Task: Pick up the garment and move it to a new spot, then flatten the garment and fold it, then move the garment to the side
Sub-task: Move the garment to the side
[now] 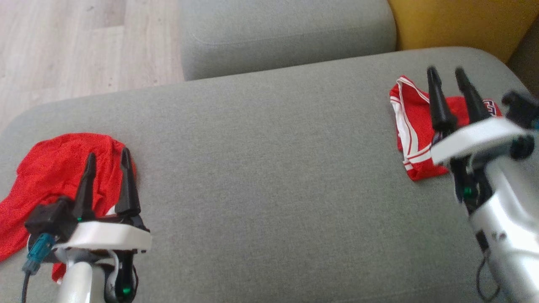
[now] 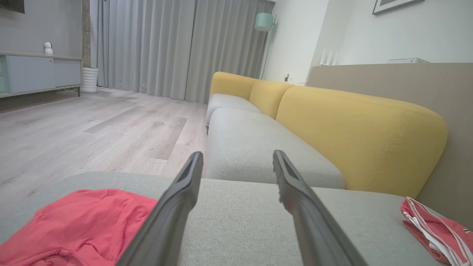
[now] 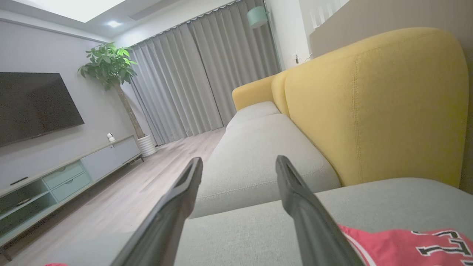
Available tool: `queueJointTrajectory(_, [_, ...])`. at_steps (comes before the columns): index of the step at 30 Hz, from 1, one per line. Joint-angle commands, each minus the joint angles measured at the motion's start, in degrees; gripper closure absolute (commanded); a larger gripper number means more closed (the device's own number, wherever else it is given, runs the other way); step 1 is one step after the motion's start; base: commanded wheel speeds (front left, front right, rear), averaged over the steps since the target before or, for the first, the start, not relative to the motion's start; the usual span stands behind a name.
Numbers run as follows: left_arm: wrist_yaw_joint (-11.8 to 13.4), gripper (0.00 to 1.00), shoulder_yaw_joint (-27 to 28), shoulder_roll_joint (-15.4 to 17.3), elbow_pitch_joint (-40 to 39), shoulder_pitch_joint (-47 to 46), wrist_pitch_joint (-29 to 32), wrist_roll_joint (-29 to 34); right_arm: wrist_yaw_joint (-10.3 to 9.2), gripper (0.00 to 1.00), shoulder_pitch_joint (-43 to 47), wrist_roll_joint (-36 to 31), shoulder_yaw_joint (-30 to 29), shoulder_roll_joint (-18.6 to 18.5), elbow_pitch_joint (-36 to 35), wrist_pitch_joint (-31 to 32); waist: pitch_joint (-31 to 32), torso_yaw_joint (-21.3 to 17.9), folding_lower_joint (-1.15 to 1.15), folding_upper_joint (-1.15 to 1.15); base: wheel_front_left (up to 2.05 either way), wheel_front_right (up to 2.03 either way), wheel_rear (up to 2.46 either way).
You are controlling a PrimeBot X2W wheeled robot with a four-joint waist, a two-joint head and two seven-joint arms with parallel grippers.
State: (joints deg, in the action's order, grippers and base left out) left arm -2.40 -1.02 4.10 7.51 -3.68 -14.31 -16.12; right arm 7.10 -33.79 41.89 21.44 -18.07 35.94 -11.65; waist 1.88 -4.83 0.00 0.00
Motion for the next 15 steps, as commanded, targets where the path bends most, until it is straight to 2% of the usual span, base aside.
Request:
queueJointTrajectory(1, [0.3, 0.0, 2.2, 0.2, -2.2, -1.9, -0.7, 0.6, 0.39, 0.0, 0.3, -0.4, -0.4, 0.5, -2.5, -0.9, 0.9, 0.8, 0.0, 0.0, 0.0, 0.0, 0.0])
queueJointTrajectory(6, [0.0, 0.0, 2.8, -0.6, -2.3, -0.3, -0.7, 1.1, 0.39, 0.0, 10.1, -4.2, -2.8, 2.1, -5.2, -2.2, 1.8, 1.9, 0.0, 0.0, 0.0, 0.0, 0.0])
queueJointTrajectory(15, [-0.8, 0.0, 2.2, -1.1, -2.4, 1.5, -0.7, 2.4, 0.39, 0.0, 20.5, -10.8, -7.9, 5.7, -11.9, -3.3, 1.7, 2.8, 0.0, 0.0, 0.0, 0.0, 0.0])
